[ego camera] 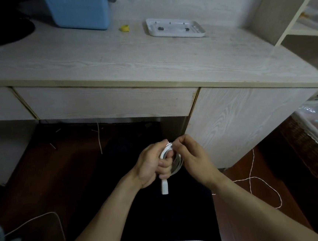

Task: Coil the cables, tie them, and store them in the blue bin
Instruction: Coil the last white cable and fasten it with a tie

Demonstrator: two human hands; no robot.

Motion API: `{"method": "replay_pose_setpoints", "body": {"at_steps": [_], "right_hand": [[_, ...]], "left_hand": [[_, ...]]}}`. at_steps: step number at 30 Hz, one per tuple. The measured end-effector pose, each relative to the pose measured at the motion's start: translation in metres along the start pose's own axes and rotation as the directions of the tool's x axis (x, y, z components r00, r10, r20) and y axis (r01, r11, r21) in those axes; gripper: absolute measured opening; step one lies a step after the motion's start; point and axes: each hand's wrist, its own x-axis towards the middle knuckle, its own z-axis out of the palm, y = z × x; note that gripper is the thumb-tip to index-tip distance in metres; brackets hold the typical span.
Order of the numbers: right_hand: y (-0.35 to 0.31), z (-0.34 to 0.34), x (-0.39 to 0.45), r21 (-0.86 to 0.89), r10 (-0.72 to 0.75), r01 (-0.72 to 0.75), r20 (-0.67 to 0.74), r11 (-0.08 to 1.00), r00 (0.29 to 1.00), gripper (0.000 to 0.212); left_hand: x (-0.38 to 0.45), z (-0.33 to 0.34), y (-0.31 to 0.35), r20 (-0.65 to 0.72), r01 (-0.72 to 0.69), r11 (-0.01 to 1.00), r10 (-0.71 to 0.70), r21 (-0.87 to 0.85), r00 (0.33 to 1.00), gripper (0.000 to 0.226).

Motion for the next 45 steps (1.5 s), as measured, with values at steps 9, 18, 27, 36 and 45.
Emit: {"method": "replay_pose_setpoints", "body": {"at_steps": [9,18,27,36,45], "right_hand": [[0.003,-0.010,0.003,-0.148,-0.026,0.037,0.078,0.988,0.997,0.024],[0.016,-0.024,0.008,-0.347,0.081,-0.078,-0.006,0.934,0.997,0.007],[0.012,-0.003,-0.006,-0.494,-0.109,0.342,0.441,0.799,0.891,0.019],[0.004,-0.012,0.000,-0.214,-0.227,0.232,0.049,0.949,0.973,0.019],[0.003,0.003,-0.005,-0.243,-0.326,0.340,0.096,0.909,0.941,0.016]], "left_hand": [[-0.004,-0.019,0.007,-0.016,0.031,0.995,-0.033,-0.097,0.999,0.035],[0.003,-0.050,0.032,-0.438,-0.475,0.508,0.200,-0.718,0.876,0.044],[0.018,-0.041,0.006,-0.432,-0.332,0.943,0.315,0.038,0.845,0.015],[-0.001,-0.030,0.009,0.061,0.000,0.881,-0.032,0.473,0.998,0.036],[-0.014,-0.046,0.027,0.248,0.162,0.850,-0.321,0.502,0.914,0.052]]}}
